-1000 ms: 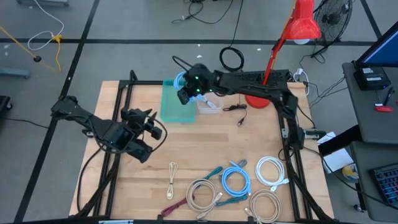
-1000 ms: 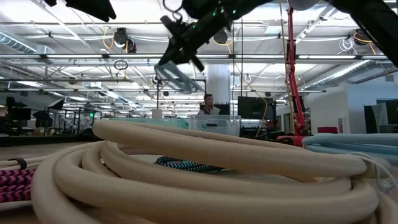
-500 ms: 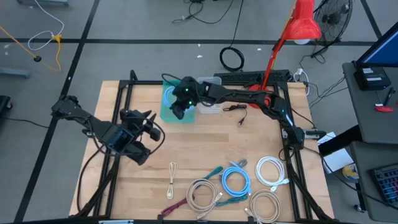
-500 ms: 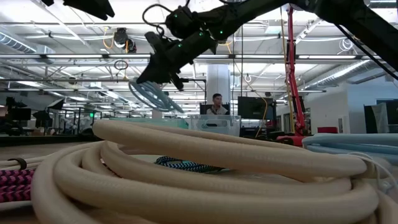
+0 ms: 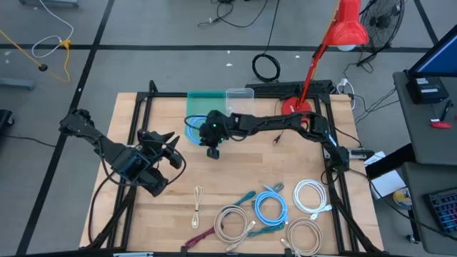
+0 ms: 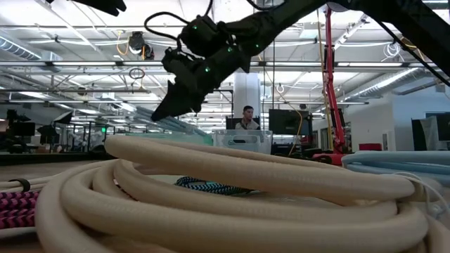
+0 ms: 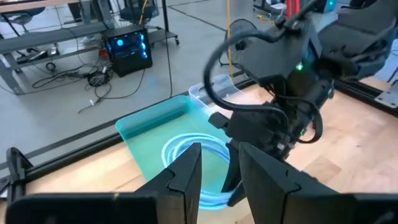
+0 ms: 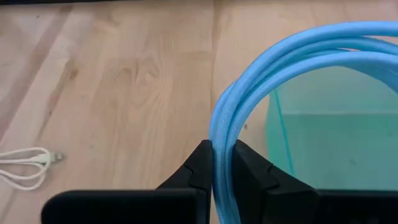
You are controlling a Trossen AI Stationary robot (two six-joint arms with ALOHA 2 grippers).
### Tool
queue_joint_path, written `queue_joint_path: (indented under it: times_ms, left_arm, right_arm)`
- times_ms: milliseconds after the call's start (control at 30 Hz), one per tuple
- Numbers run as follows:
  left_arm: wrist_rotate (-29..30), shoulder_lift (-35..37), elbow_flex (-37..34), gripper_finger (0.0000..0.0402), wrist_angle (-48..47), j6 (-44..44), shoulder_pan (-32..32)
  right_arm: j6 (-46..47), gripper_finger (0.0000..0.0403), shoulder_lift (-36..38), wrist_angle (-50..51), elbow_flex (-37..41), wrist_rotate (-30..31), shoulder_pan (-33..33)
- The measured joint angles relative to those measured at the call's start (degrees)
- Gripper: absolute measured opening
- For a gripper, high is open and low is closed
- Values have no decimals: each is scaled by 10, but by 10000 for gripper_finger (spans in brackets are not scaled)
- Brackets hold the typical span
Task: Pick and place items into bin
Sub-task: Put the top blue HDMI cable into the green bin
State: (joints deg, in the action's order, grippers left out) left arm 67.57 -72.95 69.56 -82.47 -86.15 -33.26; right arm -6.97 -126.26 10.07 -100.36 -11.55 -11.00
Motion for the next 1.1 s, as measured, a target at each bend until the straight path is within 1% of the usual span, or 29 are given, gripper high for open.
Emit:
queue_joint_path:
  times_ms: [67, 133, 200, 367, 700, 900, 1033, 1100]
  left_arm:
    - [0, 0, 0, 113, 0, 0, -2]
    - [1, 0, 0, 113, 0, 0, -2]
    - [4, 0, 0, 113, 0, 1, -2]
    - [11, 0, 0, 113, 0, 1, -2]
    - [11, 0, 0, 113, 0, 1, -2]
    - [11, 0, 0, 113, 2, 1, -2]
    - [11, 0, 0, 113, 5, 2, -2]
    - [11, 0, 0, 113, 5, 3, -2]
  right_arm:
    - [-13, 26, -1, -16, 18, 7, -3]
    - [-18, 23, -2, -13, 26, 1, -8]
    - [-28, 16, -2, -12, 29, 0, -11]
    - [-36, 14, -2, -26, 30, 5, -11]
    - [-37, 15, 62, -35, 31, 22, -12]
    - [-57, 7, 66, -65, 30, 9, -34]
    - [-57, 7, 49, -92, 29, 7, -58]
    - [-47, 7, 41, -82, 30, -24, -69]
